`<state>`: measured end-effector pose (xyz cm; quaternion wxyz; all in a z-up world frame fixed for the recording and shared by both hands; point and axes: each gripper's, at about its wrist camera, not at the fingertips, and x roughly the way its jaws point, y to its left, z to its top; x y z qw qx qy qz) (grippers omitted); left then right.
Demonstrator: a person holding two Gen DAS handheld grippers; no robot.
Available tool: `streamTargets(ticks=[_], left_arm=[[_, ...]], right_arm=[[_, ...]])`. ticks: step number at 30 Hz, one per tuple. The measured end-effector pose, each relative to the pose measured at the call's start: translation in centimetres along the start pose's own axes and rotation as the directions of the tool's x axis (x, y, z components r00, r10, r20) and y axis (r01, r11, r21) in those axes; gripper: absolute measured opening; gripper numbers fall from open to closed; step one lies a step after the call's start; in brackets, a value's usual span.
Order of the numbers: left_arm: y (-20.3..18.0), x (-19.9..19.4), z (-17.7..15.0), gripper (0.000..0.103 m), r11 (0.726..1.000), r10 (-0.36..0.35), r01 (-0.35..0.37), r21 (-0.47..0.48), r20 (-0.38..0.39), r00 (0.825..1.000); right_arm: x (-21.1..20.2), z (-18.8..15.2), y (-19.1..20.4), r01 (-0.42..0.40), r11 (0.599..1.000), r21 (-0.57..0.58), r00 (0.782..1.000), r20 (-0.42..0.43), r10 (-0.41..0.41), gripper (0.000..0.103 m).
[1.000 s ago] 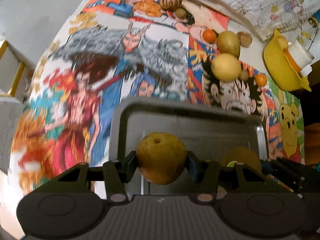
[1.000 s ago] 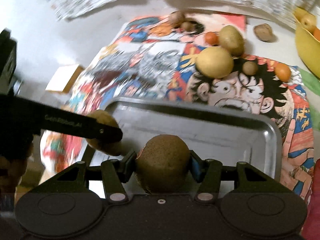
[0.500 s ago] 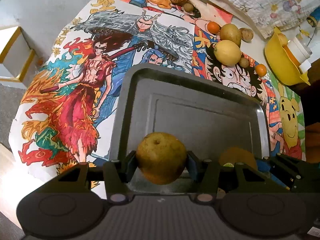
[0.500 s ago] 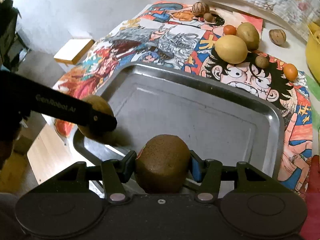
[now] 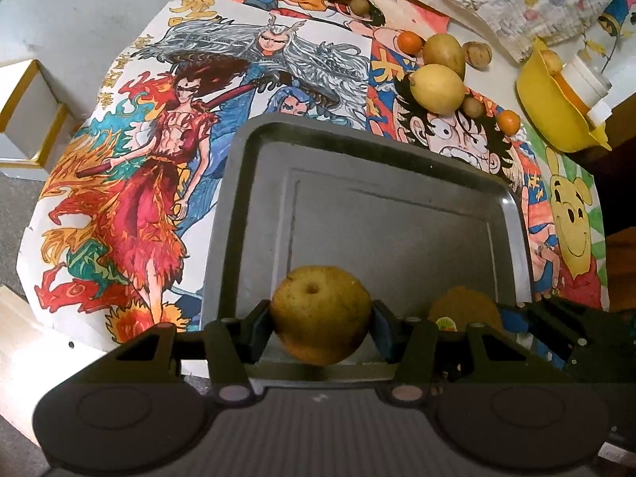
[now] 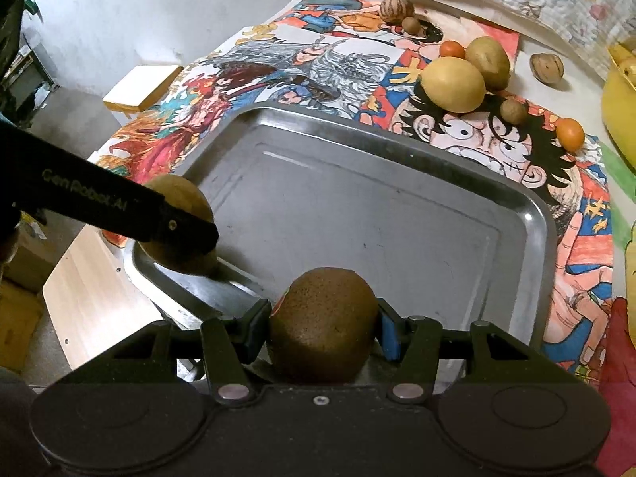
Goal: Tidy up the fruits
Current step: 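Carry the kiwi in the right tool and the pear in the left tool over the tray, then open the left tool to drop the pear while the right tool releases the kiwi onto the tray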
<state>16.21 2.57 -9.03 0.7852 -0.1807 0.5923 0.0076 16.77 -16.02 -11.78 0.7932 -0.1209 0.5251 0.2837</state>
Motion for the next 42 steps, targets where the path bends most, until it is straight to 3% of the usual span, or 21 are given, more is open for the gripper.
streamTargets(ticks=[13,31,36,39,42], left_arm=[[0.1,0.5,0.0,0.056,1.0,-0.027,0.027,-0.001,0.103,0.994],[0.5,0.6,0.7,0.059,0.999,-0.018,0.022,-0.042,0.091,0.996],[0.1,0.2,0.6,0.073,0.999,-0.017,0.02,-0.029,0.095,0.995],[0.3,-0.6,0.5,0.091,0.999,-0.025,0.029,-0.032,0.105,0.994],[0.5,-1.6,0.4,0.1,0.999,-0.053,0.054,-0.008,0.115,0.992]], right_arm=[[0.5,0.3,-0.5,0.017,1.0,-0.004,1.0,0.008,-0.017,0.057],[0.9,0.7,-0.5,-0.003,1.0,0.016,1.0,0.008,0.003,0.058],[0.3,0.7,-0.7,-0.007,1.0,0.03,0.999,0.032,0.006,0.06],[-0.5,0.4,-0.7,-0.016,0.999,0.039,0.999,0.049,0.014,0.071],[-1.3,-0.1,-0.7,-0.008,0.999,0.031,0.998,0.058,0.006,0.082]])
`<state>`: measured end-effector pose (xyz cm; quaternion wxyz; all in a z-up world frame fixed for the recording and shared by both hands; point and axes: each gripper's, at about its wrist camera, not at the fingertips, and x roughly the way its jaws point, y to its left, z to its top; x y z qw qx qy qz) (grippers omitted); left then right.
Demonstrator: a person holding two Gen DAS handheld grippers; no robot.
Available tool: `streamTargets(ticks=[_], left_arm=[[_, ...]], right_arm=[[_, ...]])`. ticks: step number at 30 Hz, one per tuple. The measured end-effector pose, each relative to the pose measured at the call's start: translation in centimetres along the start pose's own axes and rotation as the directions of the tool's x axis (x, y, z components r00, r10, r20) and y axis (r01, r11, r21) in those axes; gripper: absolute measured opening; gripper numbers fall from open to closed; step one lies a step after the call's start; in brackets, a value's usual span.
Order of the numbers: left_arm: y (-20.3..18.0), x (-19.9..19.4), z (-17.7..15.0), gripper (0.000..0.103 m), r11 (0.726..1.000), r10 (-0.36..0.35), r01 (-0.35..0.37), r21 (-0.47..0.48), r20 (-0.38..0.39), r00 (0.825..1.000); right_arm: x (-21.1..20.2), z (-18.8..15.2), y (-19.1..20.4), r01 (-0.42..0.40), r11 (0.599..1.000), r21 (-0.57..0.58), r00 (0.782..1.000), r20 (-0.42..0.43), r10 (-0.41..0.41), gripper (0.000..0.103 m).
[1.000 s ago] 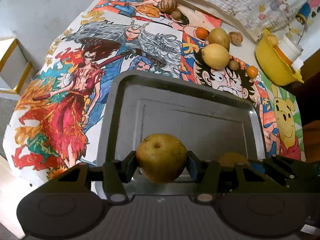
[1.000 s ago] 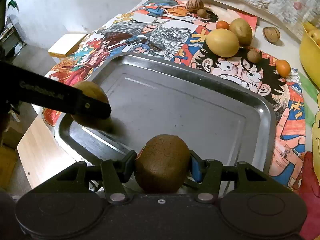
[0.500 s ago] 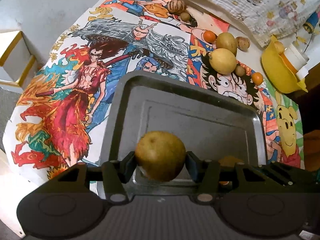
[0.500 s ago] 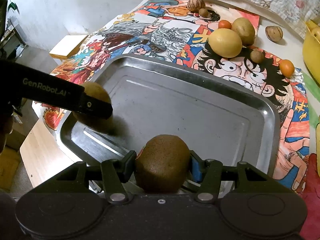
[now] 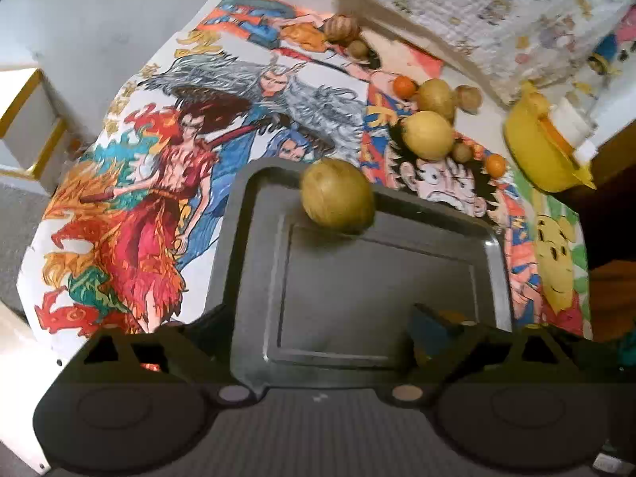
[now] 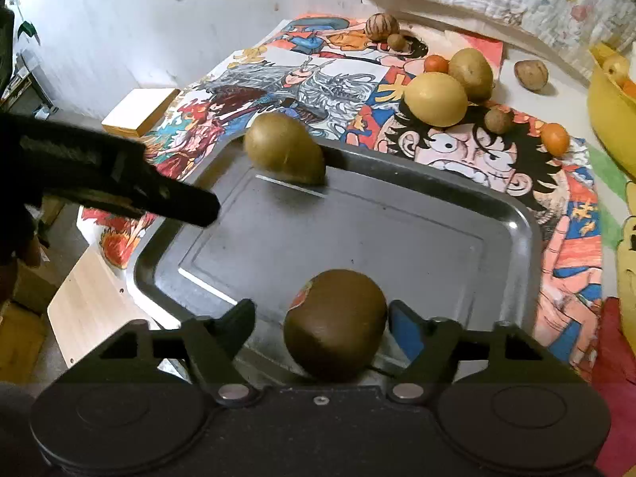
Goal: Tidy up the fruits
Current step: 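Open the left tool to drop the pear while the right tool releases the kiwi onto the tray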
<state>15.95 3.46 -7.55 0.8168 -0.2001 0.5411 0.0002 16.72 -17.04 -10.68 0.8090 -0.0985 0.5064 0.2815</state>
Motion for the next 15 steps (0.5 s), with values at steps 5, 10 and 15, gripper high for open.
streamTargets(ticks=[5,10,15], left_arm=[[-0.3,-1.3,-1.0,0.102,0.993,0.024,-0.024,0.112,0.001,1.0],[-0.7,-1.7,-3.3,0.102,0.966,0.059,-0.049,0.256,-0.034,0.998],[-1.0,-1.7,-4.9,0.102,0.936,0.158,-0.129,0.328,-0.065,0.985]], right_arm=[[-1.3,-1.0,0.3,0.001,1.0,-0.022,1.0,-0.002,-0.001,0.097],[-2.2,-2.0,0.2,-0.008,1.0,-0.021,1.0,-0.015,0.007,0.101],[-2.6,-2.6,-0.5,0.009,1.0,0.019,0.999,-0.041,-0.008,0.102]])
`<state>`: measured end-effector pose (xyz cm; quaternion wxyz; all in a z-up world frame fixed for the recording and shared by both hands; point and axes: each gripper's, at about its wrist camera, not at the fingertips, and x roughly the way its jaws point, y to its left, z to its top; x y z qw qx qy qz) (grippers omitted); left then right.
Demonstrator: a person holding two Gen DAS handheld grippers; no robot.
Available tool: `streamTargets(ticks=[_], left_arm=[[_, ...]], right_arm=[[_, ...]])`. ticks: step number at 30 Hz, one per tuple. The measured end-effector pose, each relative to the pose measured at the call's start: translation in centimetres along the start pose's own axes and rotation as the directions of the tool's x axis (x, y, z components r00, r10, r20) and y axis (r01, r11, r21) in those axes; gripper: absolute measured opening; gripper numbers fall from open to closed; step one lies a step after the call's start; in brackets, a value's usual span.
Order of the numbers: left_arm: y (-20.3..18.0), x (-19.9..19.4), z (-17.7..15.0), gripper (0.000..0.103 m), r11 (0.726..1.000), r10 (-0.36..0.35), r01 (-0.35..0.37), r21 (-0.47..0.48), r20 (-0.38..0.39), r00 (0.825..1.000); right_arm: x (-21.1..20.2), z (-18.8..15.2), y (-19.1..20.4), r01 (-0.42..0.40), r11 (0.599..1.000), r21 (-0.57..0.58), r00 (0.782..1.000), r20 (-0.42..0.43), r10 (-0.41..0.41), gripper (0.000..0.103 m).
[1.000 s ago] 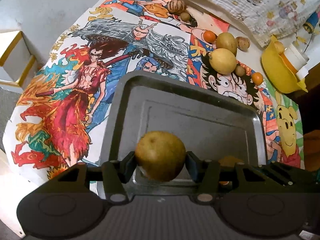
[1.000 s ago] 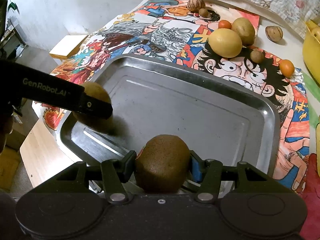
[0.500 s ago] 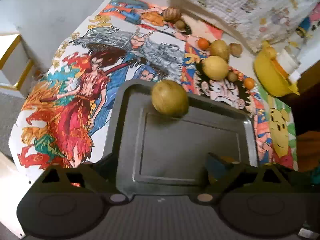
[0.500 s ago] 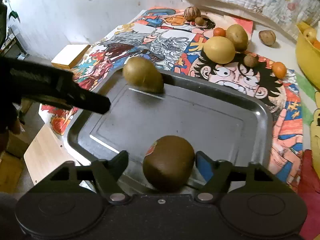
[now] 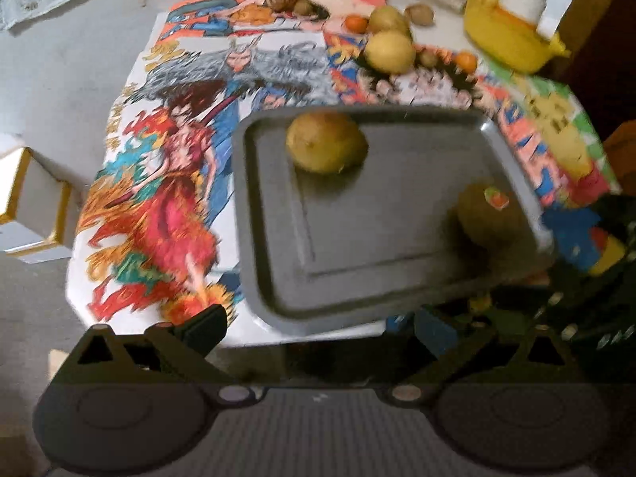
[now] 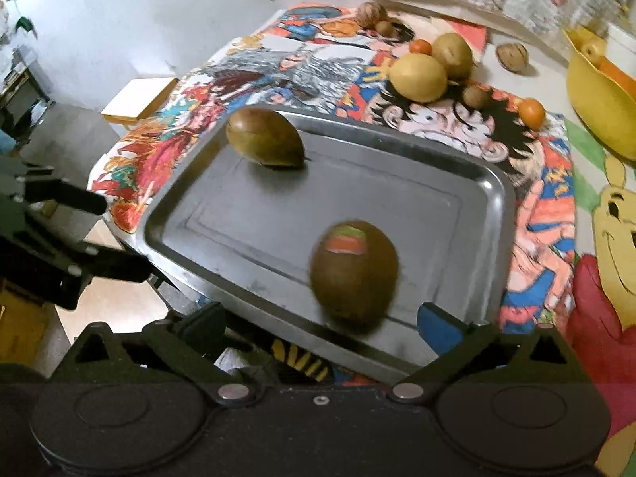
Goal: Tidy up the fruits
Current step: 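Open the left tool to drop the pear while the right tool releases the kiwi onto the tray, then move both tools back to the fruit pile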
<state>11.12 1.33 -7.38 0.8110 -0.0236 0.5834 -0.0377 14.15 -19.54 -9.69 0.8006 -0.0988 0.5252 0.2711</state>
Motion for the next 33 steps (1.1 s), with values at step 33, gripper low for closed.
streamTargets(ticks=[33], left_arm=[[2.5,-1.5,8.5,0.102,0.995,0.092,-0.093,0.025,0.04,0.995]], right_arm=[[-1.8,5.0,-5.5,0.134,0.959,0.25,0.971,0.158,-0.178,0.102]])
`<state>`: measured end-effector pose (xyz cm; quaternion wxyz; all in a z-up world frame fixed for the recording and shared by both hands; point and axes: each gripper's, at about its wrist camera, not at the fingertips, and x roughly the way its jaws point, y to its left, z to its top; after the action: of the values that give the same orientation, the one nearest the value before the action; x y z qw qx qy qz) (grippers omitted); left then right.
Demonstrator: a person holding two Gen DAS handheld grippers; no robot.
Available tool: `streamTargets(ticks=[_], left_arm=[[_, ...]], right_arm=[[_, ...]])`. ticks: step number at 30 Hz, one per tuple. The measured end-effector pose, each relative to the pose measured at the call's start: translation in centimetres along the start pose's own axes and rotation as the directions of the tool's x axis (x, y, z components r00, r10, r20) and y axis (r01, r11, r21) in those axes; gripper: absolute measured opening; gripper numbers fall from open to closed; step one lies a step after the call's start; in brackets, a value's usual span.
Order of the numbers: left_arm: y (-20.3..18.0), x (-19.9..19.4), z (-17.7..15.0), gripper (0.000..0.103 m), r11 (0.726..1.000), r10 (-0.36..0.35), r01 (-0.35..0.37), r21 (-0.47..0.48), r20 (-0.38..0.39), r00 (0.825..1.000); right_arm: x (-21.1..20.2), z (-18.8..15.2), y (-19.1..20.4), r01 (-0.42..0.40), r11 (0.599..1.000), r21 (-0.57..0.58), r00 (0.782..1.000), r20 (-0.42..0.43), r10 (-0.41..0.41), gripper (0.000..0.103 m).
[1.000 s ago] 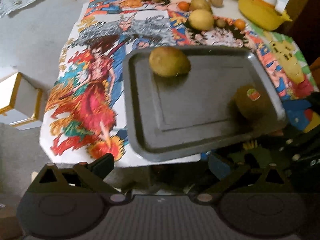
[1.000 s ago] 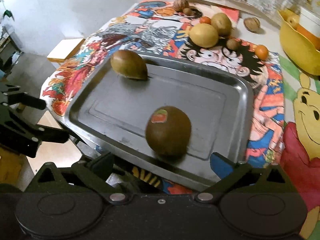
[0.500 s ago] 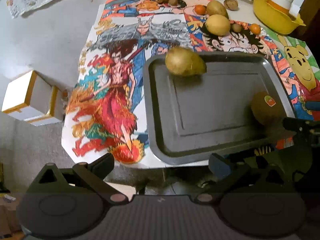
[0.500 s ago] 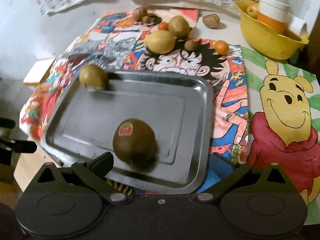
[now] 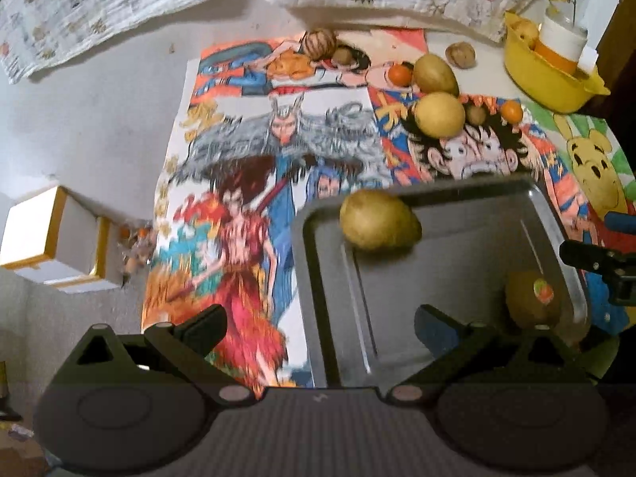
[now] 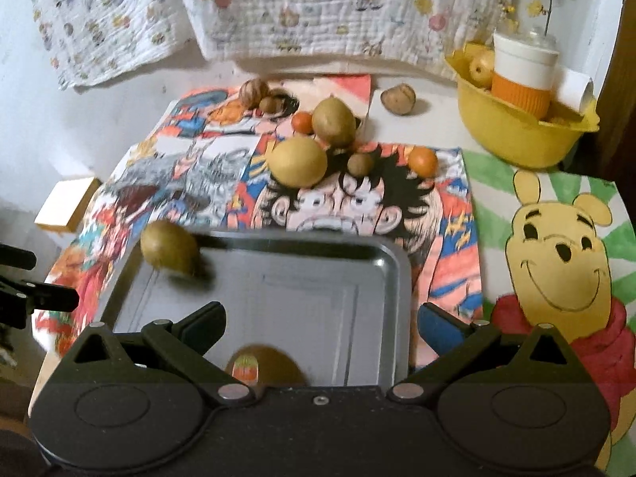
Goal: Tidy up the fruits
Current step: 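Move both tools back to the fruit pile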
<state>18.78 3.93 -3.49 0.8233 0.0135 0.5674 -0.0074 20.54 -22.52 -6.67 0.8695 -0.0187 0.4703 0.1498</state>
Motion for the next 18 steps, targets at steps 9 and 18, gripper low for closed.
streamTargets(ticks=[9,18], left_arm=[[0.5,2.4,3.9,0.102,0.998,-0.047,0.047,0.033,0.026,0.999],[-2.0,4.3,7.2,0.102,0.962,-0.153,0.138,0.238,0.047,0.987]], right_arm=[[1.7,2.1,-0.6,0.072,0.994,0.076,0.997,0.007,-0.073,0.102],[3.8,2.3,-1.6,0.135,0.969,0.209,0.99,-0.064,-0.124,0.102]])
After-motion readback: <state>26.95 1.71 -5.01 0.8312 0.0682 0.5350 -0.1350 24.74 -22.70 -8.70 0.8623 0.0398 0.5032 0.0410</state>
